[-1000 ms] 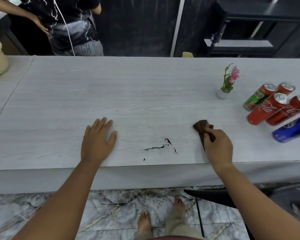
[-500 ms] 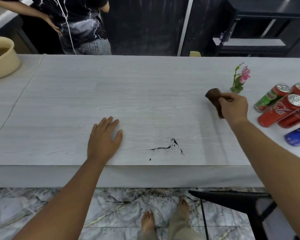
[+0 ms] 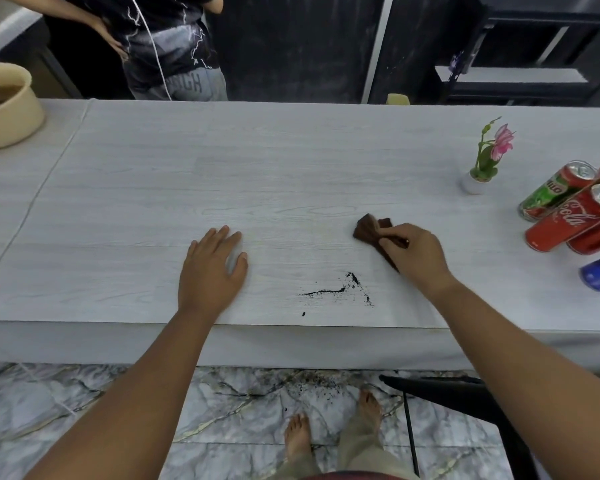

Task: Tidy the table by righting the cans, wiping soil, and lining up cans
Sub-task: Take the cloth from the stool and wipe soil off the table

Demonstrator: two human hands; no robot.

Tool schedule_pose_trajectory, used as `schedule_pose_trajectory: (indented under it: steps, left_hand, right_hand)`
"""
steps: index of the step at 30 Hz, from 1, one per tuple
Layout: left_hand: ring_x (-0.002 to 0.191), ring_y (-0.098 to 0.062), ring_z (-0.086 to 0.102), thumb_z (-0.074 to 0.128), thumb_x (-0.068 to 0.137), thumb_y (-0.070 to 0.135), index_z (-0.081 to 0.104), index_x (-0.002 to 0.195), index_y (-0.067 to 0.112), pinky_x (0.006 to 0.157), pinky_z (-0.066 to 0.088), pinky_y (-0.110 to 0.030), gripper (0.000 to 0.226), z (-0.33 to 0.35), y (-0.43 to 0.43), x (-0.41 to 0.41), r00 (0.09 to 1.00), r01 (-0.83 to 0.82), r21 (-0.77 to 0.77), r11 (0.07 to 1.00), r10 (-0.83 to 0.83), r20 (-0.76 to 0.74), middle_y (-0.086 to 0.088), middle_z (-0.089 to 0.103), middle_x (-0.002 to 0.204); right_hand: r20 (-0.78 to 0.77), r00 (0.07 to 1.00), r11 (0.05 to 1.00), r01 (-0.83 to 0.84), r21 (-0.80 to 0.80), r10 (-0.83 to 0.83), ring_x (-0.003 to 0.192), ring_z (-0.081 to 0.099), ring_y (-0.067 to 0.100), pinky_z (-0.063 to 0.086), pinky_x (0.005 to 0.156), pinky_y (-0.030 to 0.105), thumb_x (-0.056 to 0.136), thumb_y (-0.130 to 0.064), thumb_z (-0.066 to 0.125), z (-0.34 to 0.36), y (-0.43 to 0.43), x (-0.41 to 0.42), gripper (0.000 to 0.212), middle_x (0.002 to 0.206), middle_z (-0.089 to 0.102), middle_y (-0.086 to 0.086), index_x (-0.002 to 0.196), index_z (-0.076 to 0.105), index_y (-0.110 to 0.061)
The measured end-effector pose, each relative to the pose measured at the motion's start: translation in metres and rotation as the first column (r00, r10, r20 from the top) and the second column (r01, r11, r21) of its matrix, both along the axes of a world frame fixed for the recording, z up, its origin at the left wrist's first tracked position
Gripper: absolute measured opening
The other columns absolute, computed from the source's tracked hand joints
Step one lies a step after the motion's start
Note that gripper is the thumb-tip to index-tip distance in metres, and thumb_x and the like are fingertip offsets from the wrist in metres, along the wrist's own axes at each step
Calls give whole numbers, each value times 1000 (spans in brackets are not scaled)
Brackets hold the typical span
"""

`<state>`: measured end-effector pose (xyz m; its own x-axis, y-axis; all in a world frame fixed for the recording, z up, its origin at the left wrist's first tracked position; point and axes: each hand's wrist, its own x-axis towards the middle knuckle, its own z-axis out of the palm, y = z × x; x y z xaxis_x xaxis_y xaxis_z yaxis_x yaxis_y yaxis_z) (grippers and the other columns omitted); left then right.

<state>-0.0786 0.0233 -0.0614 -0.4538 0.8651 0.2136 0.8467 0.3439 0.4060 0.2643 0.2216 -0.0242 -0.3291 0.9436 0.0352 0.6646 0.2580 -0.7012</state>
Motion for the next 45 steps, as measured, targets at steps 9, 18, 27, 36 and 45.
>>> schedule_pose_trajectory:
  steps: [9,18,27,36,45]
  left_hand:
    - [166,-22,28,54,112,41,54,161,22,137,15,-49,53,4,-3,2,1000,13,-32,999,-12,15,-2,42,174]
    - [166,-22,29,54,111,41,55,161,22,137,16,-49,53,3,-4,2,1000,16,-22,1000,-15,13,-2,42,174]
    - [165,-24,30,54,111,41,55,160,22,136,17,-51,52,3,-3,2,1000,21,-23,1000,-21,1,-4,43,173]
    - [164,-26,33,42,107,51,56,159,22,135,19,-52,62,-1,-4,-1,1000,31,-28,999,-31,-1,-5,45,172]
    - [164,-26,32,52,111,43,55,160,22,136,19,-52,53,-6,-2,-3,999,32,-20,999,-33,-13,-5,45,172]
  right_hand:
    - [2,957,956,-291,-43,292,110,69,11,52,101,29,97,-10,78,8,-62,1,24,113,77,-11,115,85,-25]
    - [4,915,914,-403,-56,404,111,67,-1,52,100,21,95,-9,80,6,-110,39,27,109,75,-22,113,85,-30]
    - [-364,928,908,-220,-357,82,101,78,10,57,86,19,94,-12,82,36,-78,23,27,103,84,-8,100,88,-38]
    - [-122,944,941,-321,-106,308,99,70,-4,46,92,13,94,-7,79,29,-45,-57,27,103,78,-17,103,84,-32]
    - [35,863,861,-505,55,504,105,68,9,54,96,25,97,-12,78,4,-117,-17,22,112,80,-9,116,84,-22]
